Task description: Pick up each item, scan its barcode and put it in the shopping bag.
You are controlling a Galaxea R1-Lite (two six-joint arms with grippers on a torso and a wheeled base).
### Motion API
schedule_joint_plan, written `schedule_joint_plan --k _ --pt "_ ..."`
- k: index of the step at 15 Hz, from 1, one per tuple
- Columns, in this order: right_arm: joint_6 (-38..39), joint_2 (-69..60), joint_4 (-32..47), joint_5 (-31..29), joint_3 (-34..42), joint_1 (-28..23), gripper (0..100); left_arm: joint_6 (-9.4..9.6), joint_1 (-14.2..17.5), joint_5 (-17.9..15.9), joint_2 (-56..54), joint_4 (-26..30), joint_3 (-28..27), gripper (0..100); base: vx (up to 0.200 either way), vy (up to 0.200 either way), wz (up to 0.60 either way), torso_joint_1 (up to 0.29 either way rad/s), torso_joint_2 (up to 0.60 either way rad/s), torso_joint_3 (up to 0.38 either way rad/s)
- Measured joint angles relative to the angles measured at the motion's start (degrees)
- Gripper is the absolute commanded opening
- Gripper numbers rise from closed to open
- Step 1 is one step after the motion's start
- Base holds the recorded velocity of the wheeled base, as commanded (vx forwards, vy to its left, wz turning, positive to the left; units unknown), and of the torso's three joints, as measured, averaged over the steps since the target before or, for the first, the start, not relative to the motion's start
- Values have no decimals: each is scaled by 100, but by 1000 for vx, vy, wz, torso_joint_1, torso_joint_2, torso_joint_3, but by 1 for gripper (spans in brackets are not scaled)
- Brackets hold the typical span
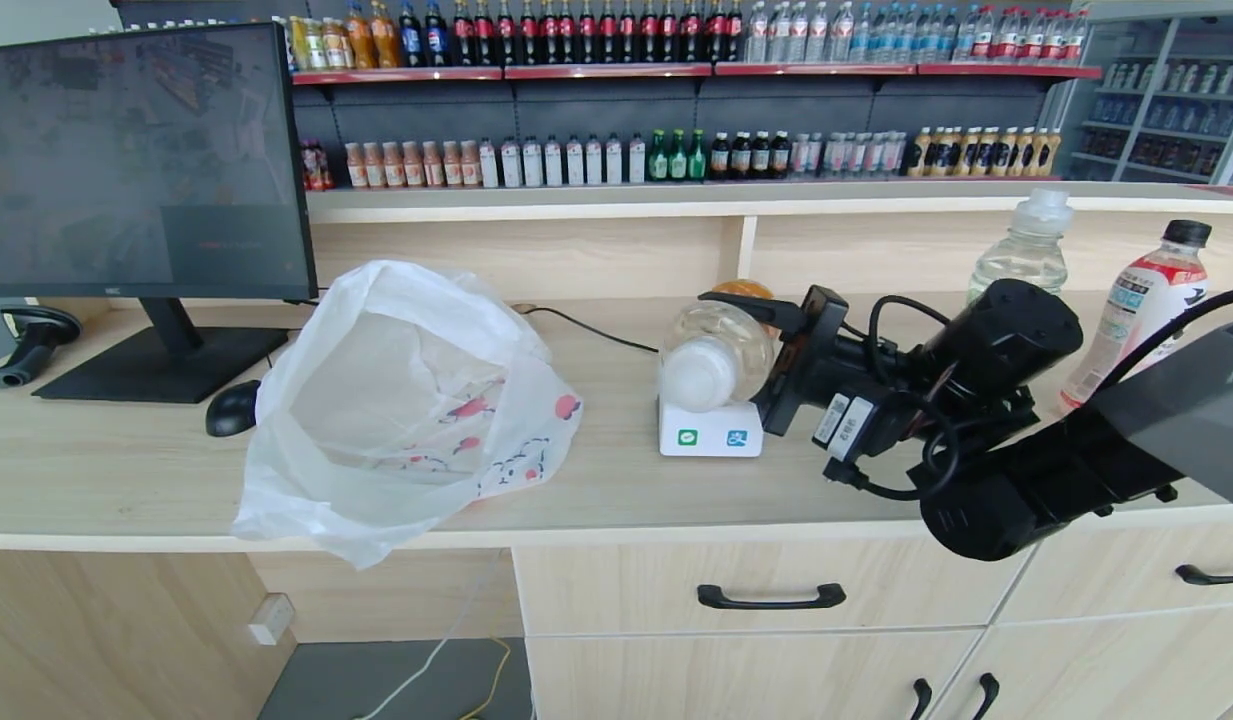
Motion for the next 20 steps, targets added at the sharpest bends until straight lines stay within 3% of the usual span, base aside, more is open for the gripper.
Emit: schedule_joint_plan --k 20 --pt "-135 267 -5 12 138 -5 0 0 0 0 0 -2 0 100 0 0 0 0 0 0"
